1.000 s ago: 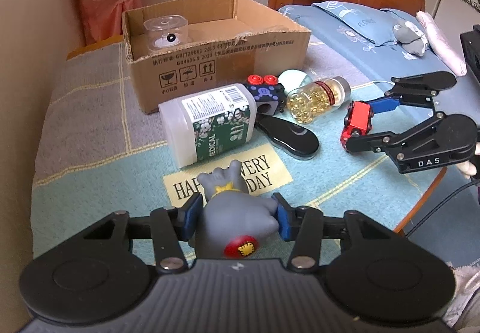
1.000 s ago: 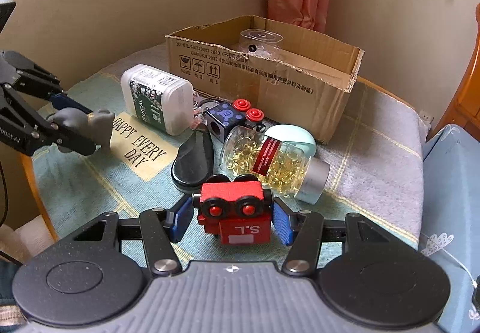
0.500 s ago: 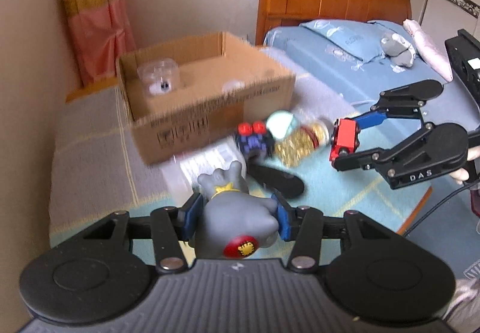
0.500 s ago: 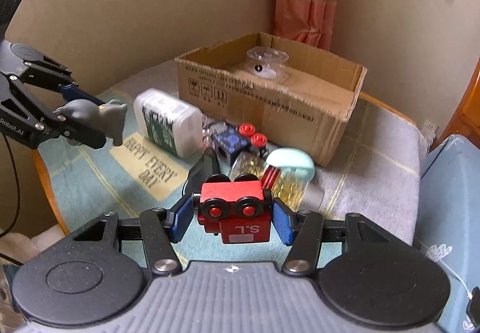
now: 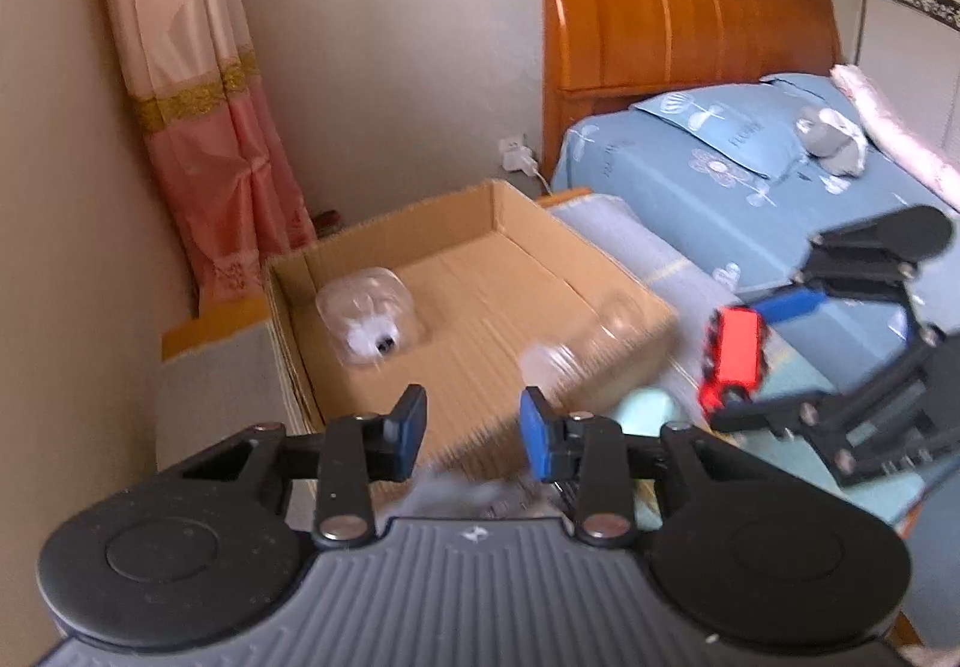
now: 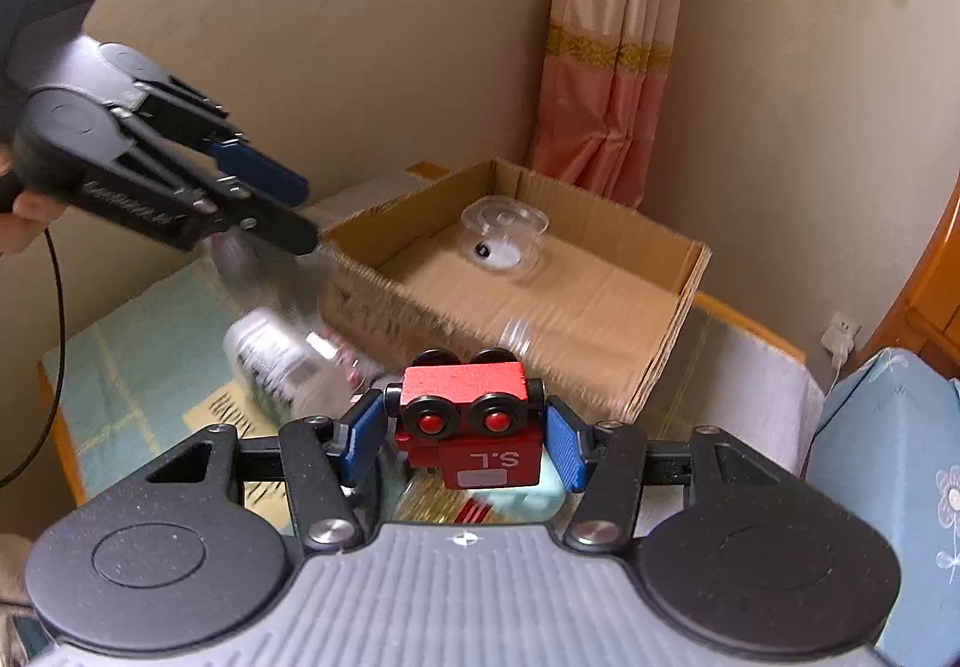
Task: Organize rigid objects
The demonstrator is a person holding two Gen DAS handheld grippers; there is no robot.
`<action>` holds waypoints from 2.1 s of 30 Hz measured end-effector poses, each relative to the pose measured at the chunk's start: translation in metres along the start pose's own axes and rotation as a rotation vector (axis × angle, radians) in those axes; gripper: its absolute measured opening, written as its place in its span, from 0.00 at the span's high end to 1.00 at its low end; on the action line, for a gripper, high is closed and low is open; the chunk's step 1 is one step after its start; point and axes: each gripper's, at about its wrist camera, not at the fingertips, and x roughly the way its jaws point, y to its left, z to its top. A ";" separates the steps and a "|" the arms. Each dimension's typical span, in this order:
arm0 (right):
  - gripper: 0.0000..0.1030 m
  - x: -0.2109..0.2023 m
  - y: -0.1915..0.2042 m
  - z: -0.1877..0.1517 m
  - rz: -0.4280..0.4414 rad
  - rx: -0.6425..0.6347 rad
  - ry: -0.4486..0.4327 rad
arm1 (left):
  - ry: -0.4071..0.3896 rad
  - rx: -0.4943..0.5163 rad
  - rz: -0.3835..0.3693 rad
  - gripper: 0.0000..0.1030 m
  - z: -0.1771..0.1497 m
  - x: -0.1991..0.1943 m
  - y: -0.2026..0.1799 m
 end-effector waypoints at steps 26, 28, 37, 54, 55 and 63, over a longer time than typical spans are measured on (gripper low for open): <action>0.07 0.048 -0.043 0.100 -0.063 0.061 -0.064 | -0.052 -0.144 0.220 0.20 -0.028 -0.042 0.069; 0.07 0.047 -0.037 0.095 -0.065 0.042 -0.053 | -0.033 -0.173 0.225 0.20 -0.038 -0.040 0.072; 0.05 0.030 -0.006 0.061 -0.045 0.030 -0.023 | 0.058 -0.369 0.267 0.20 -0.107 -0.021 0.086; 0.04 0.009 0.016 0.007 -0.026 0.127 -0.035 | 0.118 -0.531 0.346 0.46 -0.165 0.011 0.109; 0.04 0.008 0.016 0.006 -0.025 0.132 -0.036 | 0.120 -0.534 0.346 0.51 -0.165 0.013 0.110; 0.04 0.006 0.020 0.004 -0.027 0.123 -0.038 | 0.113 -0.508 0.331 0.54 -0.158 0.007 0.107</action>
